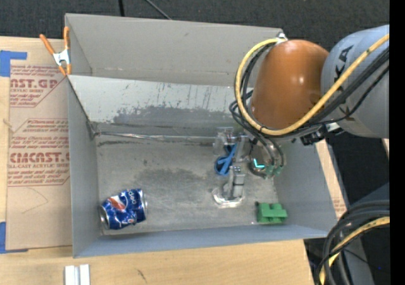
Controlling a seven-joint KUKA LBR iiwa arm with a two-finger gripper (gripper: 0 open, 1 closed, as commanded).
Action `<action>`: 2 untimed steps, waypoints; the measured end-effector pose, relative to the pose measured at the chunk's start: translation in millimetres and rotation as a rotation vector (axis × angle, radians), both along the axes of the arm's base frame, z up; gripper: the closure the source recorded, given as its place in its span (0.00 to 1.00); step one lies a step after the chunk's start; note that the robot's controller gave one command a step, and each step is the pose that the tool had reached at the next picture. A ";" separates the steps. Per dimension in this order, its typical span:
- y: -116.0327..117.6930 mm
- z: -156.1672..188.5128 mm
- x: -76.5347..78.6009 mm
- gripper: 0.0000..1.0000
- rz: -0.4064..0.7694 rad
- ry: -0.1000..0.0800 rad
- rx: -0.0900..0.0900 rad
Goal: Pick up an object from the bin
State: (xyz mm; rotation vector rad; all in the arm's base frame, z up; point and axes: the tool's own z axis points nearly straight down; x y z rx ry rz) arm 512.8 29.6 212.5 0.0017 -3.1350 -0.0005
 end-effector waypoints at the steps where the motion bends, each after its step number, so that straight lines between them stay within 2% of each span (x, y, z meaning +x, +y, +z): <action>1: -54.8 -66.1 33.3 0.00 -0.281 -0.004 -0.002; 2: -73.7 -146.7 37.2 0.00 -0.366 -0.002 -0.001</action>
Offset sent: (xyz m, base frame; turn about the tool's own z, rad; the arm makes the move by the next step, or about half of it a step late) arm 0.0340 -0.0543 -0.0639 0.2804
